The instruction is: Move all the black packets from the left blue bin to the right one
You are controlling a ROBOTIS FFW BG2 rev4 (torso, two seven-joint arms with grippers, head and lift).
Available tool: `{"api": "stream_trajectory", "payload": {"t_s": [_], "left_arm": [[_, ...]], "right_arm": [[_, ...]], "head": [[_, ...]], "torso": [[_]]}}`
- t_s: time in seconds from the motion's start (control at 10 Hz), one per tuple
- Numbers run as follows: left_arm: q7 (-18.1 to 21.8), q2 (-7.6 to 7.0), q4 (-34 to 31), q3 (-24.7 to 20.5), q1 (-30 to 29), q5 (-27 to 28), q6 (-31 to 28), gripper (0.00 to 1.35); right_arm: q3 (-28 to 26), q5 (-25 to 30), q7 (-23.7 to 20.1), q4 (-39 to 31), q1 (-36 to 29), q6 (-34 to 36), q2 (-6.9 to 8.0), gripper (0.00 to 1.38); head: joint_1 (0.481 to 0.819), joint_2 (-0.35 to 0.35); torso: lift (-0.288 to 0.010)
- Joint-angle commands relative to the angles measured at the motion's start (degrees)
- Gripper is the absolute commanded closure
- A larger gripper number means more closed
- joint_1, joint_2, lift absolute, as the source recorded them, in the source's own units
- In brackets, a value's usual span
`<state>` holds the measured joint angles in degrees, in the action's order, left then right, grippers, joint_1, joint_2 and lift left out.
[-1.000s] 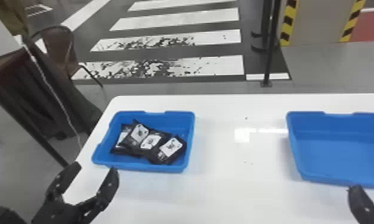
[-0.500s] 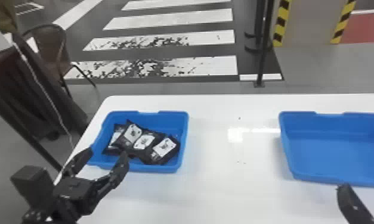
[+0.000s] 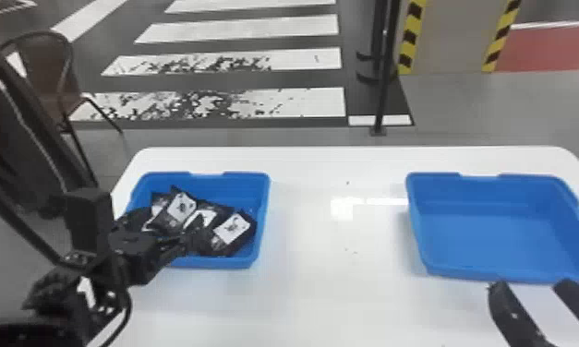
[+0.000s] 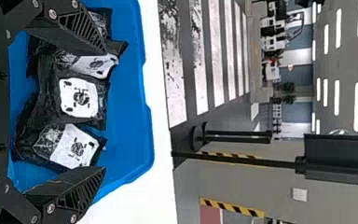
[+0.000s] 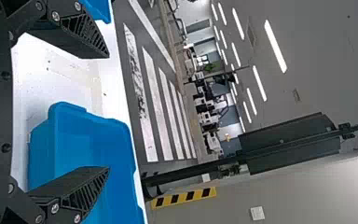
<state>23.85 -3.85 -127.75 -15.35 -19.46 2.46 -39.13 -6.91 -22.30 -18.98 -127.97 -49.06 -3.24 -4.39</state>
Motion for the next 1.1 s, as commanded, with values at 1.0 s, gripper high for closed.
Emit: {"api": "stream_trajectory", "payload": {"t_s": [1.0], "left_arm": [[17.1, -7.4, 14.2, 16.6, 25.8, 22.8, -26.8, 0.17]], "right_arm": [[1.3, -2.0, 0.0, 1.5, 1.1, 0.0, 0.0, 0.17]], "head": [[0.695, 0.075]], "torso": [[-0.14]]}}
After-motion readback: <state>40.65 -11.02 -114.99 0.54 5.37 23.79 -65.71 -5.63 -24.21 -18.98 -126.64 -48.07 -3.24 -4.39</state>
